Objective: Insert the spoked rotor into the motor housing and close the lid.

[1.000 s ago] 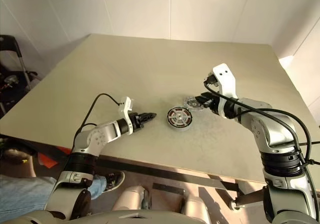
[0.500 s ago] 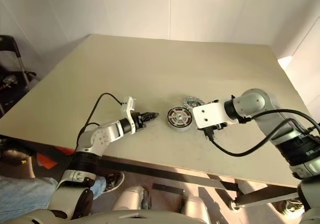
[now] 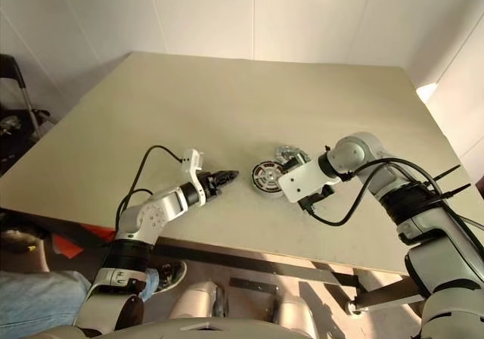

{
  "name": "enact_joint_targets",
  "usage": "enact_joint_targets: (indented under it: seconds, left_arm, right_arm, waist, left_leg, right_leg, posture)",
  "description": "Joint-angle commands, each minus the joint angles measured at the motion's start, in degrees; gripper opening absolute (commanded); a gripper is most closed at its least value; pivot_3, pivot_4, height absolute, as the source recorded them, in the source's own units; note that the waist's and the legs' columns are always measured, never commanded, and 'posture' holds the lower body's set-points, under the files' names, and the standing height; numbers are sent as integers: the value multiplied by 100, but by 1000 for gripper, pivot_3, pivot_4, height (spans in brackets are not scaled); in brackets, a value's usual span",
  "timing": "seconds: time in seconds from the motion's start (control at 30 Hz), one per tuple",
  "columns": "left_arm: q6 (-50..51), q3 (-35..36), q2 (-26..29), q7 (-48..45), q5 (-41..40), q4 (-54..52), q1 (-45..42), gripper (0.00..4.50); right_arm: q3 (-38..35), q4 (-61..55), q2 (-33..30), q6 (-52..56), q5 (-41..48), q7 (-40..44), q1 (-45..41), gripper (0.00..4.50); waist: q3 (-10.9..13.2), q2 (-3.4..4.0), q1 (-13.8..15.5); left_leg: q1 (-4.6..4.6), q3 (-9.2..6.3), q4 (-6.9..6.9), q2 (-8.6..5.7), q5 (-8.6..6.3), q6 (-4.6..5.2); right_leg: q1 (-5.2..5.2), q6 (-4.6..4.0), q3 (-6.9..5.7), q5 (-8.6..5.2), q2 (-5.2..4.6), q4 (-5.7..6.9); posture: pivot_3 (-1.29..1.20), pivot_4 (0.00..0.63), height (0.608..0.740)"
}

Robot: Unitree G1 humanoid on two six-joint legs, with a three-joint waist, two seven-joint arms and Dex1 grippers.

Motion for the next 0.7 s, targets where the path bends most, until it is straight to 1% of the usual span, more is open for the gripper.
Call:
enact_joint_targets:
  seconds: [0.03, 0.2, 0.43, 0.7]
  left_arm:
    - [7, 11, -6, 63, -11, -127, 86, 1770]
    - [20, -22, -30, 93, 0, -179, 145, 1770]
    - [14, 6, -8, 121, 1, -166, 154, 1770]
    - [13, 19, -14, 138, 4, -140, 131, 1770]
  right_arm:
    - [-56, 333, 114, -227, -161, -99, -340, 4472]
    - [3, 879, 308, -500, -466, -347, -538, 4472]
    - [-62, 557, 283, -570, -311, -137, -356, 4472]
    - [-8, 414, 334, -548, -366, -133, -222, 4472]
  waist:
    - [0, 0, -4]
    - [-2, -4, -19]
    - [-4, -7, -16]
    - [-5, -8, -14]
  left_leg:
    - [0, 0, 0, 1, 0, 0]
    - [6, 0, 1, 1, 0, -1]
    - [20, 0, 1, 1, -4, -7]
    - [20, 0, 0, 2, -3, -5]
  right_leg:
    - [0, 0, 0, 0, 0, 0]
    - [4, 0, 0, 0, 0, 2]
    - [18, -1, 0, 0, 0, 2]
    - [18, -1, 0, 0, 0, 1]
  posture:
    - [0, 0, 740]
    - [0, 0, 740]
    - [0, 0, 740]
    - [0, 0, 740]
